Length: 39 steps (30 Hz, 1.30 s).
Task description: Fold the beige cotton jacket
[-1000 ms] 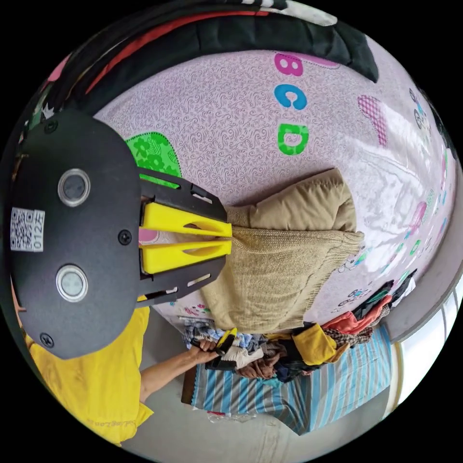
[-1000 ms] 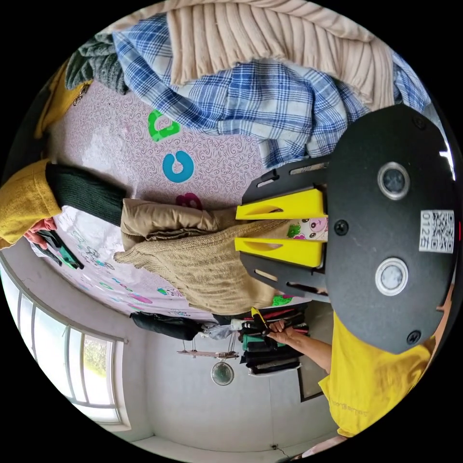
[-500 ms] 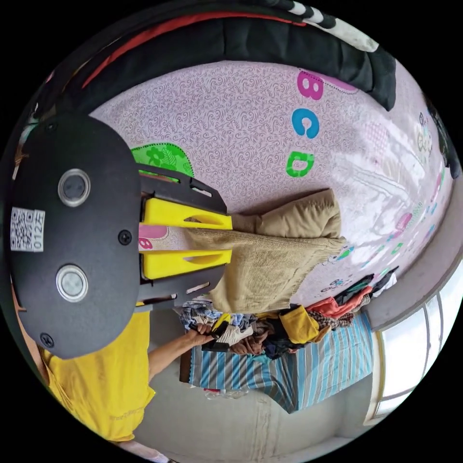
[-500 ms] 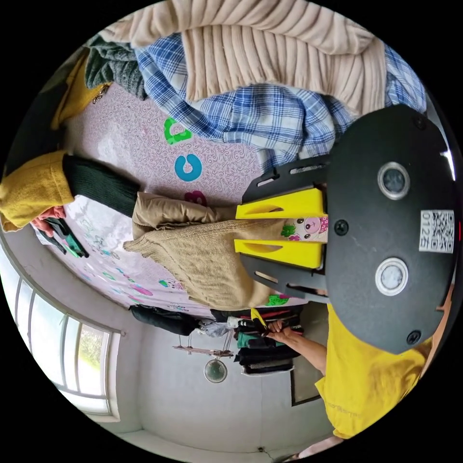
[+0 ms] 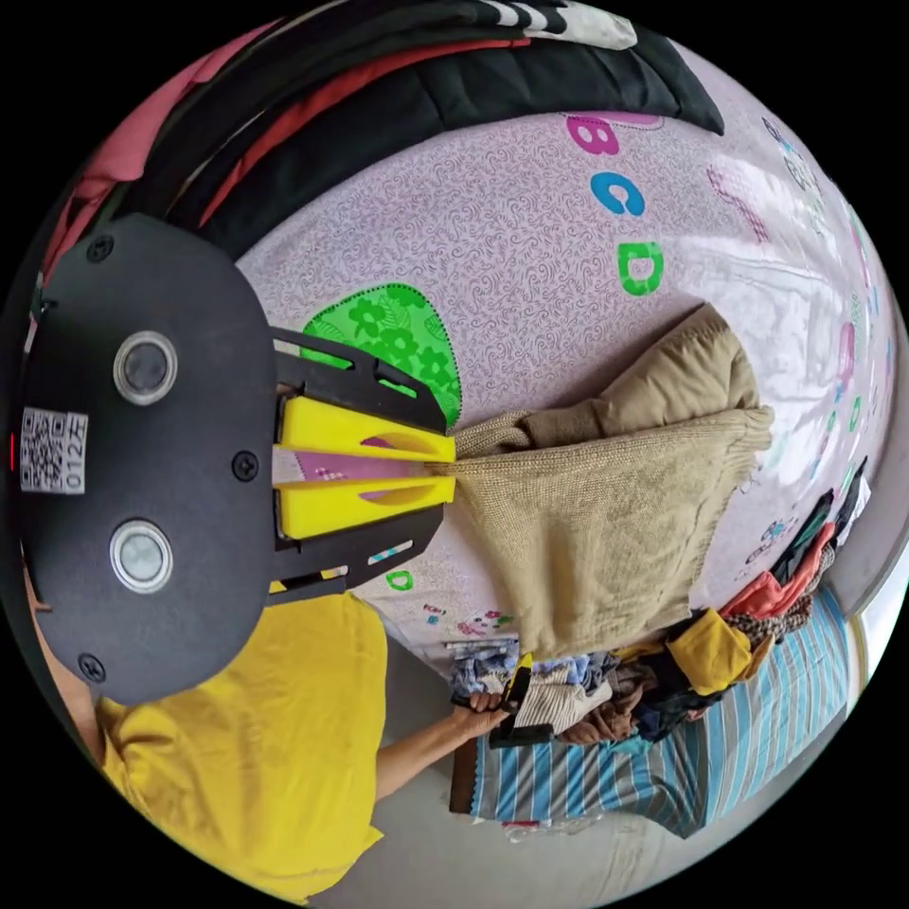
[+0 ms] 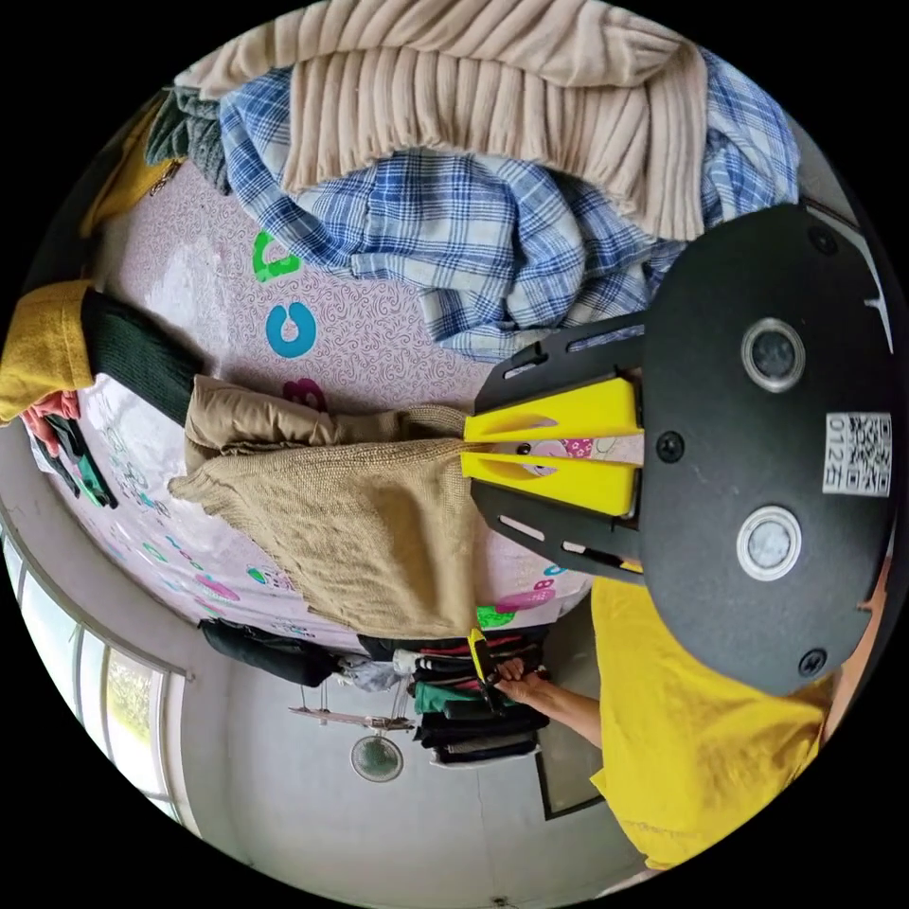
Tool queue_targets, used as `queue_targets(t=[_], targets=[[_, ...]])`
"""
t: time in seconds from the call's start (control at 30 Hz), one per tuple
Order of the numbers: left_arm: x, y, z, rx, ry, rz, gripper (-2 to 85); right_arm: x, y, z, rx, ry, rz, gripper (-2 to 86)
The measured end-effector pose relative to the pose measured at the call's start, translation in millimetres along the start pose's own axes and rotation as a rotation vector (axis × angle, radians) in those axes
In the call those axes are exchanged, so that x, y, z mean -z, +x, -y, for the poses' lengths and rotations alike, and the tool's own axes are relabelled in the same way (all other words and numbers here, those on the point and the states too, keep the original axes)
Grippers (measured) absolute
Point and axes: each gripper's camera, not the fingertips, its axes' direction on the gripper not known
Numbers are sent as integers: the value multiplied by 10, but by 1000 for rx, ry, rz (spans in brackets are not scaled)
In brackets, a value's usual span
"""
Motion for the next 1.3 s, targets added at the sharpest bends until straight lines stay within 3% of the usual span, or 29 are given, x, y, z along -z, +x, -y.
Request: queue_targets(t=[0.33, 0.4, 0.5, 0.57, 0.63, 0.77, 0.97, 1.3], targets=[[-588, -280, -1010, 123, -243, -193, 8, -240, 247, -815, 14, -295, -47, 20], [-603, -387, -1114, 170, -202, -251, 9, -320, 334, -908, -7, -301, -33, 22], [-234, -503, -1166, 207, -6, -239, 10, -169, 335, -896, -8, -248, -42, 26], [209, -549, -1096, 221, 213, -203, 11, 111, 182, -763, 49, -156, -135, 31], [406, -594, -930, 231, 291, -210, 13, 311, 46, -587, 103, -54, -171, 37], [434, -634, -303, 190, 201, -203, 25, 418, -85, 26, 140, 72, -85, 64], [303, -701, 260, 187, 76, -166, 35, 148, -59, 669, 122, -8, -97, 89], [62, -861, 478, 190, -34, -214, 35, 46, 213, 855, 79, -80, -21, 75]])
